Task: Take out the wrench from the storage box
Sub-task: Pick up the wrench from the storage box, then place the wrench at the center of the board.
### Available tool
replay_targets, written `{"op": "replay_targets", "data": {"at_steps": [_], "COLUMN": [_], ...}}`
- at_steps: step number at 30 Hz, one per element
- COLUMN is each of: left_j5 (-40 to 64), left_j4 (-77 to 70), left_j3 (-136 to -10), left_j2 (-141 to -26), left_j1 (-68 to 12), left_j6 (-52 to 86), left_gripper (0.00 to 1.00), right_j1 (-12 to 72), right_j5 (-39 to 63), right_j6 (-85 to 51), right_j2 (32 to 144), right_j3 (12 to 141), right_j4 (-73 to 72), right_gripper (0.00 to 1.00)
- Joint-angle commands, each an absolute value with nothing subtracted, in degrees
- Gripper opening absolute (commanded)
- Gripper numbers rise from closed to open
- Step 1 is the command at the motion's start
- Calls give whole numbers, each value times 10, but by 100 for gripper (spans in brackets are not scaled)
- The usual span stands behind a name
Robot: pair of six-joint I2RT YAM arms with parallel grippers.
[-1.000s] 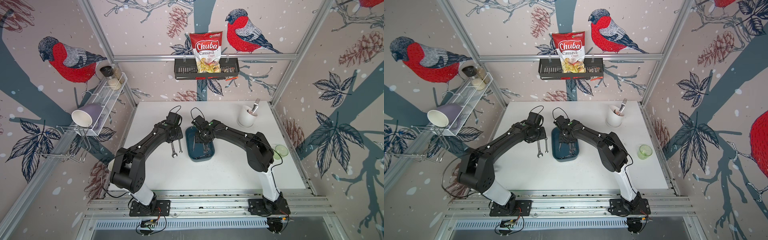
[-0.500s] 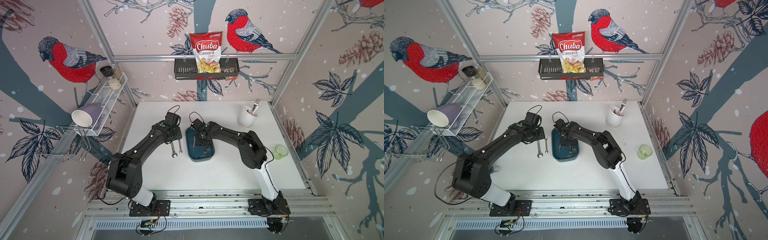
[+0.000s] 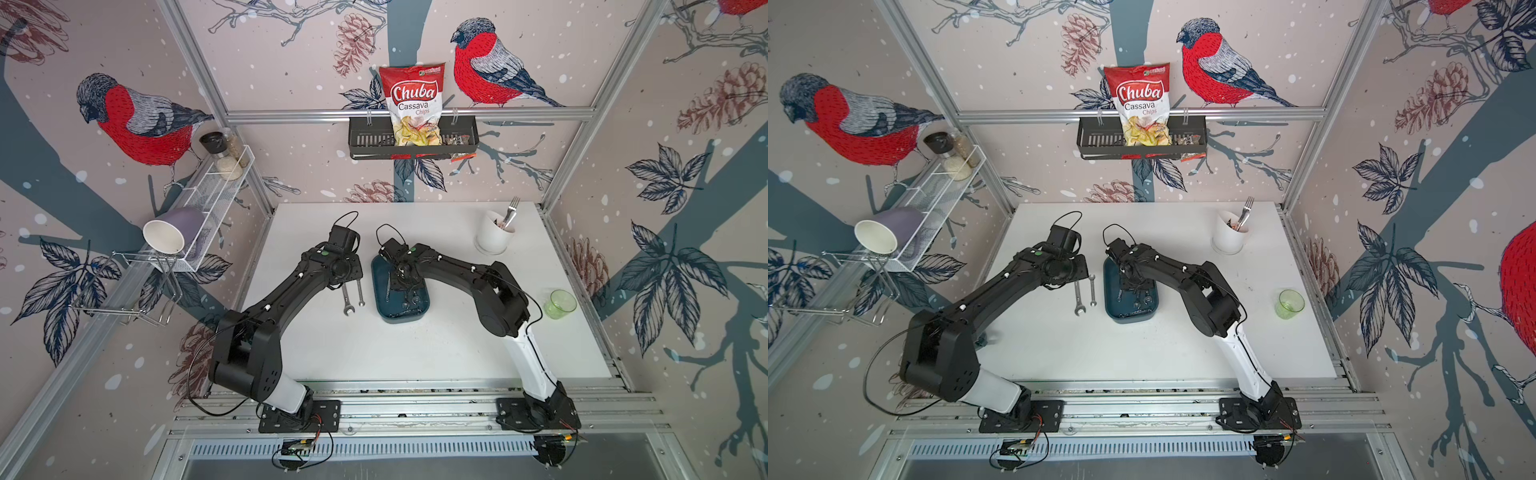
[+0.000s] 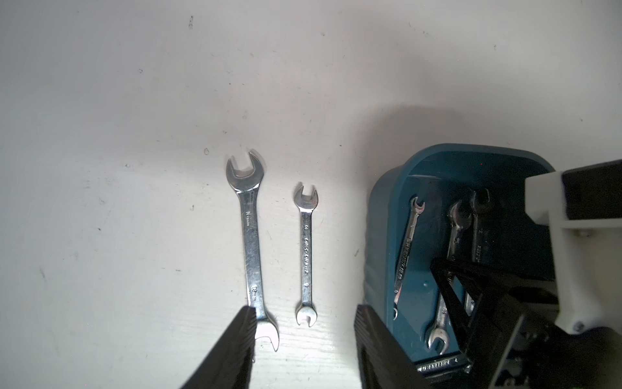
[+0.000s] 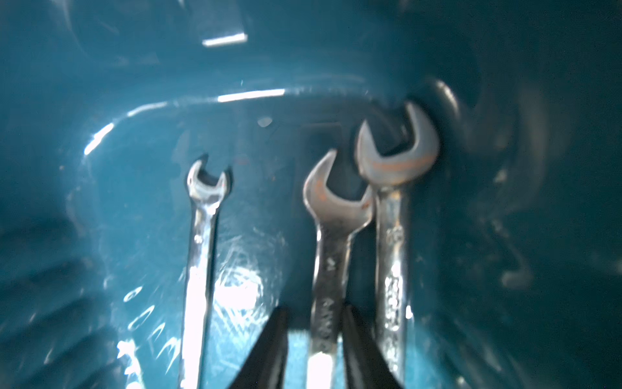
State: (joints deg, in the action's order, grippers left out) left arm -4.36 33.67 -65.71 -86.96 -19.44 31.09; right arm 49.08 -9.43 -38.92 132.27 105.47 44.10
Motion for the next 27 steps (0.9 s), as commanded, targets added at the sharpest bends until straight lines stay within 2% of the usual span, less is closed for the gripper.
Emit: {"op": "replay_targets", "data": {"at_steps": [1,10,27], "left_j5": [-38,-35,-33], "left_j4": [343,345,361], "left_j3": [-657,-661,-671], "left_j2": [-864,-859,-842], "left_j1": [-193,-193,-189], "left_j6": [302,300,299], "left_gripper": [52,52,52], "right_j1": [492,495,497], "right_j5": [-93,-99,-112], "right_j6": [-380,-365,-326], "right_j2": [1341,1346,1270], "right_j3": [1050,1057,1143], "right_j4": [471,475,496], "right_gripper": [25,13,9]}}
